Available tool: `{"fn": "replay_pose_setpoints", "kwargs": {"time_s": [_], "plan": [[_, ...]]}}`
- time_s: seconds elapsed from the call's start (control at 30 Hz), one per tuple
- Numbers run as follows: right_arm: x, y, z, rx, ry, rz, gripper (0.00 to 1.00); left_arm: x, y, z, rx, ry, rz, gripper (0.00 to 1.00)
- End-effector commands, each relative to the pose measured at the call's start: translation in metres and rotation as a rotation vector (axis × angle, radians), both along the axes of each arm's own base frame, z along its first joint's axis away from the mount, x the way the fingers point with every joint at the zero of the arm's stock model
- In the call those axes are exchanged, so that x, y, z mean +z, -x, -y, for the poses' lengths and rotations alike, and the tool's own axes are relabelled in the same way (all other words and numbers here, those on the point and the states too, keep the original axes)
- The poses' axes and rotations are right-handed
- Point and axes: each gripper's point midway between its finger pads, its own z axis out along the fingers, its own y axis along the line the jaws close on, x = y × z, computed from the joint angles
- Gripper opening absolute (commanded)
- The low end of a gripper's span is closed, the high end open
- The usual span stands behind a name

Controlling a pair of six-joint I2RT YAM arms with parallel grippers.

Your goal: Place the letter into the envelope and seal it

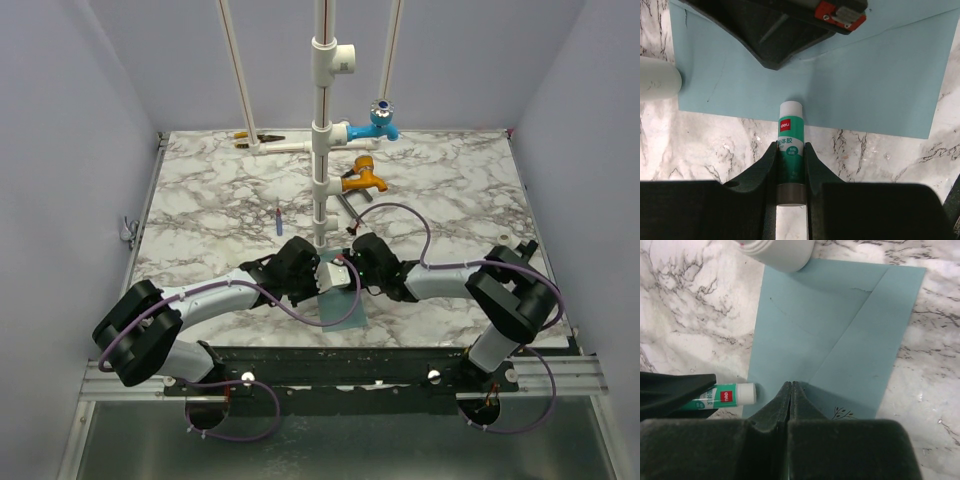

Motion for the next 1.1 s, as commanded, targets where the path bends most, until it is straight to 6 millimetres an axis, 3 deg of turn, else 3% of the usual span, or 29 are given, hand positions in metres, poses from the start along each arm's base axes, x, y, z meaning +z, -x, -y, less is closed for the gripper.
{"fn": "replay_pose_setpoints", "kwargs": {"time_s": [0.0,0.2,0.47,0.6,0.77,0.9,1.07], "plan": [[-0.027,-0.007,0.037,-0.138,0.134,0.000,0.01,0.000,0.004,0.001,-0.026,0.008,0.005,0.00],[-0.020,-0.011,0.044,-0.190,0.101,0.013,0.01,0.001,0.004,0.000,-0.023,0.009,0.005,0.00],[-0.003,-0.004,0.028,-0.074,0.037,0.036,0.01,0.002,0.003,0.001,-0.015,0.014,0.005,0.00],[0.025,0.000,0.007,0.035,-0.049,0.073,0.01,0.023,-0.011,0.008,0.008,0.036,0.060,0.00],[0.085,0.000,-0.005,0.109,-0.161,0.202,0.01,0.062,-0.018,0.010,0.065,0.080,0.060,0.00],[0.123,0.003,0.004,0.128,-0.175,0.295,0.18,0.092,-0.007,0.006,0.105,0.133,-0.009,0.00],[0.144,0.018,0.012,0.211,-0.160,0.343,0.43,0.126,0.004,-0.002,0.170,0.247,-0.083,0.00]]}}
